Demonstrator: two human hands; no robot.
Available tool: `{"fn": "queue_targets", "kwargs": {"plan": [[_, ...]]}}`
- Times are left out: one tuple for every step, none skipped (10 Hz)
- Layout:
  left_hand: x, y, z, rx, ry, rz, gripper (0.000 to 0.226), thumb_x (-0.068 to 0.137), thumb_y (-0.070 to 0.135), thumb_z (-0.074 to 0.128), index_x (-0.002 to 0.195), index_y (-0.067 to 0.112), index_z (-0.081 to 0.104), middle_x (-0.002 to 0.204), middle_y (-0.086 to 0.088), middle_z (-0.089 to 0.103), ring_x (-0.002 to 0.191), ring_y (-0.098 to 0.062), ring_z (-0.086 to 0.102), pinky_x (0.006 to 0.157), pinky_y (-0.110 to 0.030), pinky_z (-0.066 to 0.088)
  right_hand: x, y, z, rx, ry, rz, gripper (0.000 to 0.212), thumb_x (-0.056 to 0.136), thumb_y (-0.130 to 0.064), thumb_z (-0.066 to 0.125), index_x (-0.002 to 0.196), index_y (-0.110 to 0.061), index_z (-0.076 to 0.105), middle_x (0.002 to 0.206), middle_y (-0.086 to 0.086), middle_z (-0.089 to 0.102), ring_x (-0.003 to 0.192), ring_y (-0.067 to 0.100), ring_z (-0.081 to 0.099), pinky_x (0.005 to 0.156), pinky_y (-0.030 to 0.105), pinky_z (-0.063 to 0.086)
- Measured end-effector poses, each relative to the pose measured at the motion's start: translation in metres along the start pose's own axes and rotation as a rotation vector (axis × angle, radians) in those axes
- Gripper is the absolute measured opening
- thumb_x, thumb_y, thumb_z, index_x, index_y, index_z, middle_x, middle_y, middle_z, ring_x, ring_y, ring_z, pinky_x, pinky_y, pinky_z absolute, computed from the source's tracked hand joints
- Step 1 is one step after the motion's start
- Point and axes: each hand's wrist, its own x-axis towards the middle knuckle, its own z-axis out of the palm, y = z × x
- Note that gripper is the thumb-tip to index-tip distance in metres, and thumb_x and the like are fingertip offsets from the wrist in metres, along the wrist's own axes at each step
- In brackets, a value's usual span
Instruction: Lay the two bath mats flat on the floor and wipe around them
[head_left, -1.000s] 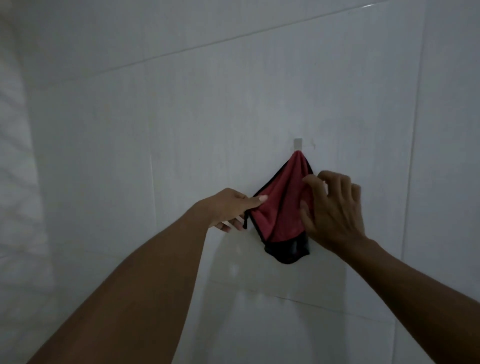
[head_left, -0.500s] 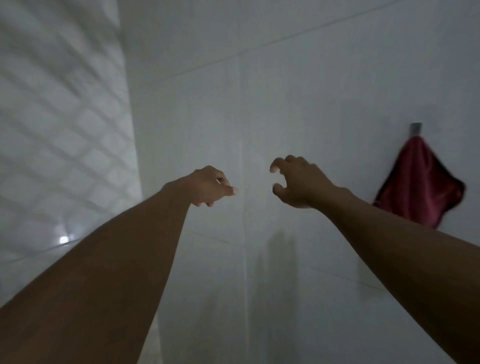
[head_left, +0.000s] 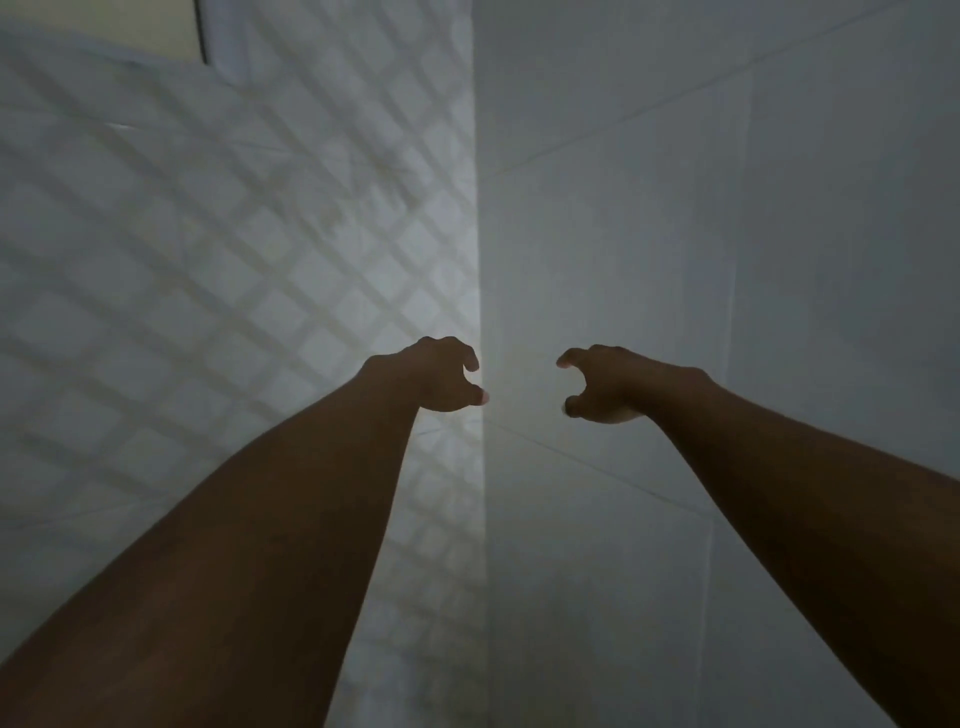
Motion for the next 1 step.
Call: {"fn": "queue_targets", "kwargs": {"plan": [[0.0034,-0.0075,-0.0020,-0.016,0.026,-0.072,0.066,0.088,0.057,0.068,0.146,0.032,0.047,0.147,-0.002,0.049,0.135,-0.024,0.048,0.114,-0.045,0.039,0.0148,-0.0055,-0.0016,0.023,-0.026,-0.047,0.071,0.095,-0.038,0.060,0.155,-0.026,0.025,0.158,0.007,0.035,0.141,0.027,0.038,0.111,0.041,0.036]]}}
